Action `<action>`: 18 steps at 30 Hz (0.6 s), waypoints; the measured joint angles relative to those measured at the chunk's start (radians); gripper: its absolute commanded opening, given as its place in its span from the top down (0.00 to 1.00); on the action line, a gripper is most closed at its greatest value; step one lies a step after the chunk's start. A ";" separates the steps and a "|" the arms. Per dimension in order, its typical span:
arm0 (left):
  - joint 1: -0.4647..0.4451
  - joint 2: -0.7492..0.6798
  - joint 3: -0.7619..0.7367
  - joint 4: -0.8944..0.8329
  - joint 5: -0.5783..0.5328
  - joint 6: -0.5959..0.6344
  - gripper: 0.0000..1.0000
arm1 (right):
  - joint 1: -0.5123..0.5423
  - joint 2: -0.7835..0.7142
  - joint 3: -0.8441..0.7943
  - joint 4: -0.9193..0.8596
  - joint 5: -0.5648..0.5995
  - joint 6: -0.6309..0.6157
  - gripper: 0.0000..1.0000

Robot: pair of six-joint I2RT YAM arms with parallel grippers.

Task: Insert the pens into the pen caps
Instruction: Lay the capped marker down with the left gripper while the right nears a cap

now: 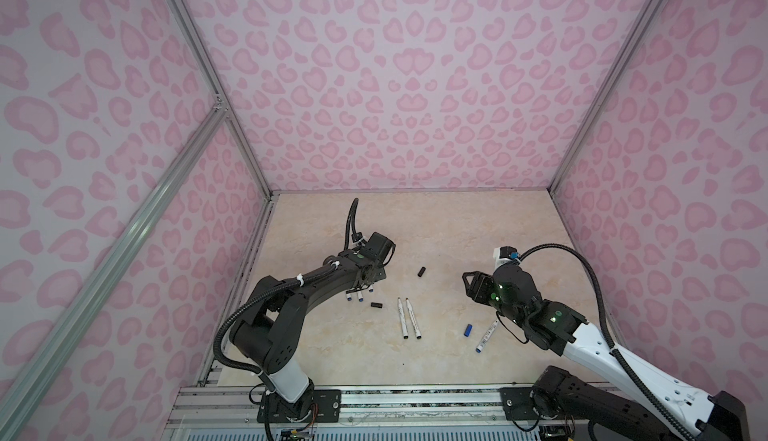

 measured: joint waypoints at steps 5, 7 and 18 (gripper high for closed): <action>0.000 0.057 0.001 -0.004 0.001 -0.003 0.97 | -0.004 -0.005 -0.015 -0.015 0.007 -0.005 0.39; 0.000 0.074 0.004 -0.005 0.000 -0.003 0.97 | -0.006 -0.006 -0.018 -0.016 0.007 -0.005 0.39; 0.000 0.122 0.016 -0.004 -0.001 0.004 0.72 | -0.006 -0.015 -0.029 -0.021 0.009 -0.005 0.32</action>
